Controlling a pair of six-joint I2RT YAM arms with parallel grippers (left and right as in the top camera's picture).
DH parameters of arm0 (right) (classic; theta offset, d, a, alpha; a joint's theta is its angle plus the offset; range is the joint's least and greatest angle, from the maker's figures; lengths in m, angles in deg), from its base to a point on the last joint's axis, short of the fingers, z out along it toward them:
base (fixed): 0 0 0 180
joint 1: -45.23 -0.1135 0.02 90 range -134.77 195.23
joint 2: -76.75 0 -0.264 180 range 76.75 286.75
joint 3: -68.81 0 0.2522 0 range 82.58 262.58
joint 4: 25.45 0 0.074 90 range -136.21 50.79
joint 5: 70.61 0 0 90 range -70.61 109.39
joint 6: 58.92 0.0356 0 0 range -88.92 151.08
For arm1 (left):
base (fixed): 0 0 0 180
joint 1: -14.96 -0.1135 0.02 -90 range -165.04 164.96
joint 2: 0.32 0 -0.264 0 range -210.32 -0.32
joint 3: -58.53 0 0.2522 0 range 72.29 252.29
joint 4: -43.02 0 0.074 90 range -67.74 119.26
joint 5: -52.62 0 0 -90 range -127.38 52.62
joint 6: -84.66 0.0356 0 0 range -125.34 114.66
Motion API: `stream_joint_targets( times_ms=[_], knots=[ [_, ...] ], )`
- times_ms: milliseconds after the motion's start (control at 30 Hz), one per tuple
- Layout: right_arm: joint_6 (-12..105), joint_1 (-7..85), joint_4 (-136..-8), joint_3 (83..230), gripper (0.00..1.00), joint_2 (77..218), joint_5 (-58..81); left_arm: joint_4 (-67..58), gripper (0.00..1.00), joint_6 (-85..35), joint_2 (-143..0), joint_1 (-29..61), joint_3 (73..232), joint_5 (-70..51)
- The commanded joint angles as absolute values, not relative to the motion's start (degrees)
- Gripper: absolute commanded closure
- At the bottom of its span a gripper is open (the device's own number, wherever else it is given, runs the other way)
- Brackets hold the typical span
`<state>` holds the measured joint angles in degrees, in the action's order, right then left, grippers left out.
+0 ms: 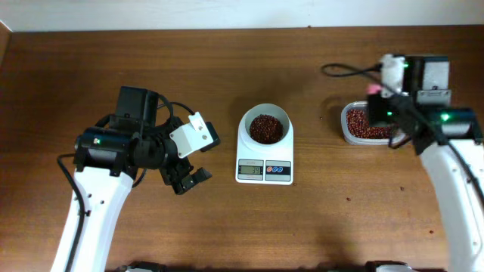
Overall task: Scoop and weigh 50g on scale
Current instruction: 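Return the scoop into the bean tub with the right gripper, then scoop more red beans with the right gripper and lift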
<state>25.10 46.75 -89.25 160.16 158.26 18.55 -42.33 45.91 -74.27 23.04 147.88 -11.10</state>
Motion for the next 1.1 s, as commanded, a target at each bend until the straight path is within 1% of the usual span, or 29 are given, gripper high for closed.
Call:
stream_joint_targets(
  times_ms=[0, 133, 367, 467, 533, 667, 833, 1067],
  knots=[
    [25.54, 50.55, -90.01, 158.28, 0.96, 163.14, 19.42, -42.42, 0.01, 46.39, -74.42, 23.06, 148.28, -10.9],
    [25.56, 52.1, -90.21, 158.15, 0.96, 169.08, 17.44, -42.42, 0.01, 46.41, -74.42, 23.06, 148.28, -10.9],
    [25.98, 52.06, -90.89, 158.15, 0.96, 179.55, 7.71, -42.42, 0.01, 46.41, -74.42, 23.06, 148.28, -10.9],
    [26.22, 52.41, -90.82, 158.15, 0.96, 181.69, 3.71, -42.42, 0.01, 46.39, -74.42, 23.06, 148.28, -10.9],
    [28.84, 53.39, -90.63, 158.19, 0.96, 181.67, 2.14, -42.42, 0.01, 46.41, -74.42, 23.06, 148.28, -10.9],
    [29.63, 57.59, -91.08, 158.23, 0.96, 181.67, -3.07, -42.42, 0.01, 46.39, -74.42, 23.06, 148.28, -10.9],
    [29.56, 66.92, -91.35, 158.21, 0.96, 181.67, -18.74, -42.42, 0.01, 46.39, -74.42, 23.06, 148.28, -10.9],
    [29.39, 74.99, -92.72, 158.21, 0.96, 181.67, -29.21, -42.42, 0.01, 46.41, -74.42, 23.06, 148.28, -10.9]
  ],
)
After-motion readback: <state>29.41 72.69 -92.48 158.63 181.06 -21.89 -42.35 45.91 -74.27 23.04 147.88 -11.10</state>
